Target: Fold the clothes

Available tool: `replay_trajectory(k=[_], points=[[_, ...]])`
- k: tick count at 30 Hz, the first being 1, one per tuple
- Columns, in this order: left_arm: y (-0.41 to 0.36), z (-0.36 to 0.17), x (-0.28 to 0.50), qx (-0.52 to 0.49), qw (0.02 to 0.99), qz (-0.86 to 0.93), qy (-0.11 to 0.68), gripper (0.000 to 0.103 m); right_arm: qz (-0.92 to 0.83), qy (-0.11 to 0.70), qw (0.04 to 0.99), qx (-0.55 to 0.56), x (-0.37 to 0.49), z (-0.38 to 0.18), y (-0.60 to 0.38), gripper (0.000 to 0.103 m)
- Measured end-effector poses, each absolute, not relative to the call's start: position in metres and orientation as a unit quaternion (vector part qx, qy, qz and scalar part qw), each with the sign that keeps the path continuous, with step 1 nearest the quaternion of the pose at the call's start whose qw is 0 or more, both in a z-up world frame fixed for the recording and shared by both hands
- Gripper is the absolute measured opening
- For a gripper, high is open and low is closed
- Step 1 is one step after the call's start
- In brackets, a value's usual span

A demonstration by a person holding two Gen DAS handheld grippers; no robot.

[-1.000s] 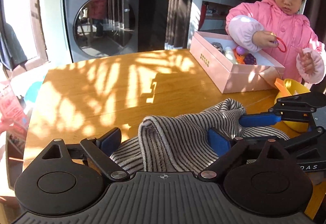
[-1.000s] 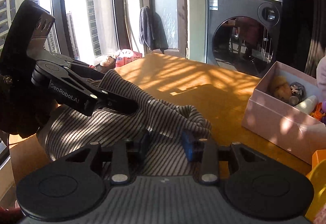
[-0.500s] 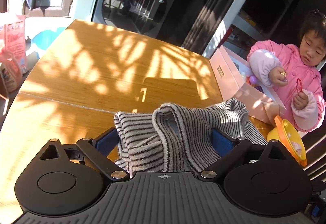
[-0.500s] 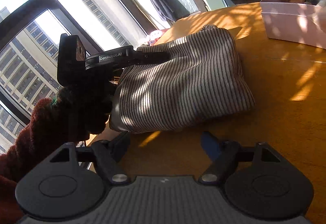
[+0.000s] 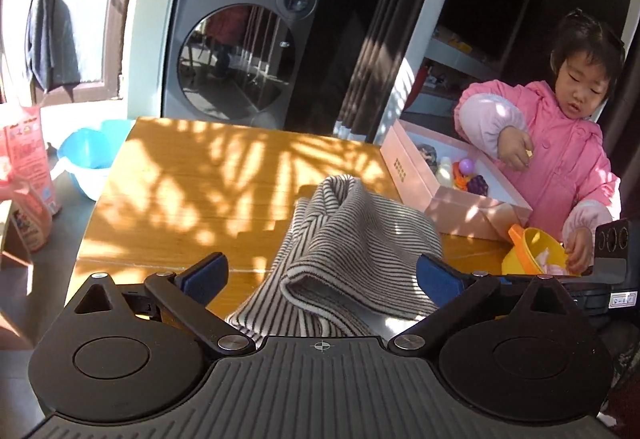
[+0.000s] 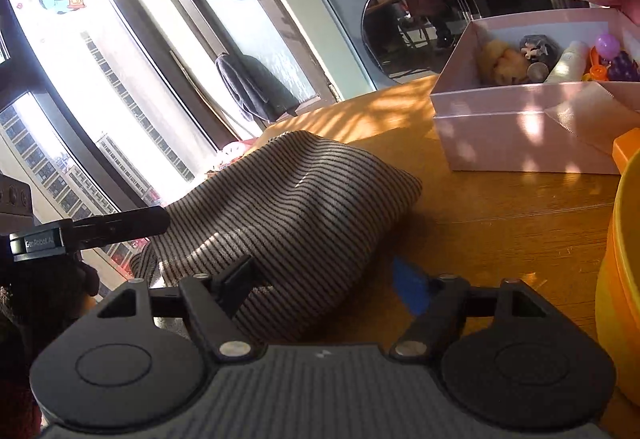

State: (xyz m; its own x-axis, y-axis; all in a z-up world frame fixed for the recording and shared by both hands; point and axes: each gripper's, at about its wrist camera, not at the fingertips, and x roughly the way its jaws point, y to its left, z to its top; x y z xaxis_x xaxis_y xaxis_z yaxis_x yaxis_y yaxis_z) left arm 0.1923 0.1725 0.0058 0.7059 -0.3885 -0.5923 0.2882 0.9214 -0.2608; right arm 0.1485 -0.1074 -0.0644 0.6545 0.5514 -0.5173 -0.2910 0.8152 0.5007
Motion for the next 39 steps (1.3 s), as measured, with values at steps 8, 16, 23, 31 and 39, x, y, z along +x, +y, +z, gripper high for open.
replay_trajectory(k=[8,16,23,31,39], points=[[0.159,-0.027,0.204,-0.086,0.9,-0.216,0.37,0.098,0.244,0.34,0.887,0.196,0.149,-0.069,-0.109,0.077],[0.15,-0.027,0.159,-0.121,0.892,-0.241,0.364,0.097,0.252,0.279,0.925,0.056,0.169,-0.047,-0.068,0.076],[0.14,-0.013,0.132,-0.11,0.889,-0.264,0.358,0.099,0.266,0.222,0.938,0.004,0.137,-0.016,-0.07,0.055],[0.191,0.024,0.136,-0.174,0.921,-0.177,0.299,0.099,0.344,0.215,0.907,-0.114,0.082,-0.04,-0.013,0.046],[0.152,-0.003,0.176,-0.09,0.916,-0.174,0.351,0.075,0.346,0.231,0.9,-0.127,0.08,-0.021,-0.028,0.056]])
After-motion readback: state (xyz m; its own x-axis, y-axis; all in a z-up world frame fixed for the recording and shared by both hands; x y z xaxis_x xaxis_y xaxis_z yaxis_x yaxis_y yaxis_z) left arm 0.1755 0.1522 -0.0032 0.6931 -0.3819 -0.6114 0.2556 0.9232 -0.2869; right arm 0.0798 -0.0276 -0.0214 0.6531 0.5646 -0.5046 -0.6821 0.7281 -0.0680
